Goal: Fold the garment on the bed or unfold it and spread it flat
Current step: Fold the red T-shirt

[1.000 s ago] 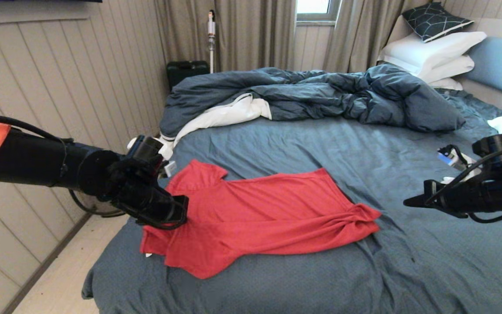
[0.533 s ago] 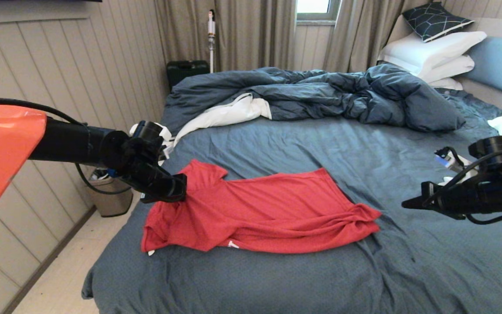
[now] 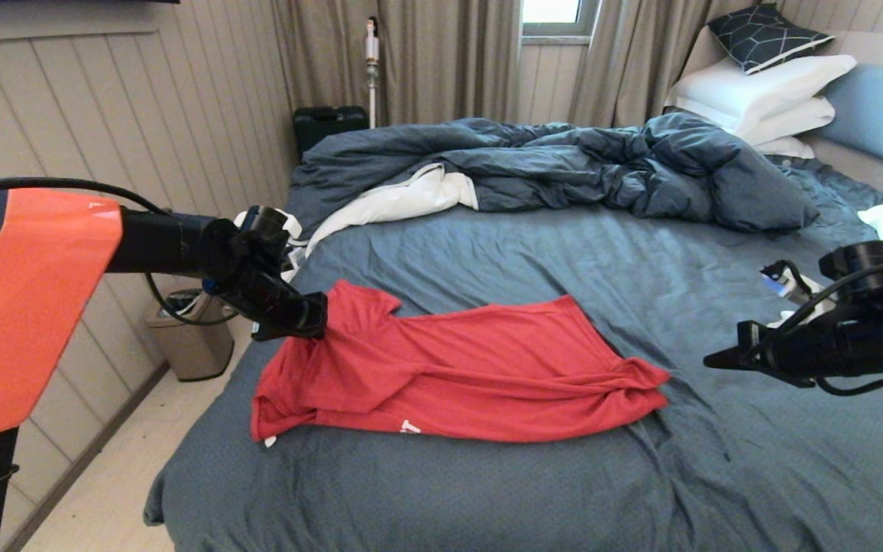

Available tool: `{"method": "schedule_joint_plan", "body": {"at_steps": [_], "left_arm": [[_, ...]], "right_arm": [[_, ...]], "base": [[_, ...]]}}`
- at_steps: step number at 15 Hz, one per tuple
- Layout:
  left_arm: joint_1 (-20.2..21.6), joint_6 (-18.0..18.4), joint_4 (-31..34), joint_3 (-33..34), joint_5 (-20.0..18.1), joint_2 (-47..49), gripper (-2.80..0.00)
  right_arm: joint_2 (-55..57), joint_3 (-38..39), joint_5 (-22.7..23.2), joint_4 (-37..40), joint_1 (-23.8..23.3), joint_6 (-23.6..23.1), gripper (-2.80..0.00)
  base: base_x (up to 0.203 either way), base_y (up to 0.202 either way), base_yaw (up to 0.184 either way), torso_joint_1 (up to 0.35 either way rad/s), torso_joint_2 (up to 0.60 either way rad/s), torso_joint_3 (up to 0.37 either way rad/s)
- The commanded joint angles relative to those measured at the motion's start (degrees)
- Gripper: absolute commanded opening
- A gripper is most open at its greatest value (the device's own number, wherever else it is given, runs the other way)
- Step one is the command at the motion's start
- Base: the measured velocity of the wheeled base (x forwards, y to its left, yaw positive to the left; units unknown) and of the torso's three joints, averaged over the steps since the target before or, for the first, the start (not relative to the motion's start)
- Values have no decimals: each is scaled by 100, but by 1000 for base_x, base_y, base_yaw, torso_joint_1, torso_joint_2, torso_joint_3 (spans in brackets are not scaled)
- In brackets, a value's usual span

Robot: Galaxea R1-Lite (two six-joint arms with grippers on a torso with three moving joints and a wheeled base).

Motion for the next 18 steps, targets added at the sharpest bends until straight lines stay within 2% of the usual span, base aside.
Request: {"method": "schedule_joint_plan", "body": {"at_steps": [1,2,6,8,9,16,18], "left_arm": [[1,6,209,-420,-7,345,-280],[1,22,369,-584,-7,490,-280],[1,270,507,-588,-51,531,-280],[1,283,538,-579,-42,522,-280],[1,283,547,-562,-42,514,0],[10,193,565,-557,-53,54,0],[-14,155,771,-347,-75,-245,0]], "right_arm": [[9,15,19,6,-2,3,-280],[0,15,19,6,-2,-5,-280],[9,24,19,1,7,-1,-280],[9,33,19,-2,7,3,-280],[0,33,19,-2,7,3,-280],[-17,50,19,-3,7,-6,-280],[-26,55,28,-3,7,-6,-280]], "base": [[0,0,0,0,0,0],[0,0,0,0,0,0],[0,0,0,0,0,0],[0,0,0,0,0,0],[0,0,0,0,0,0],[0,0,0,0,0,0],[0,0,0,0,0,0]]}}
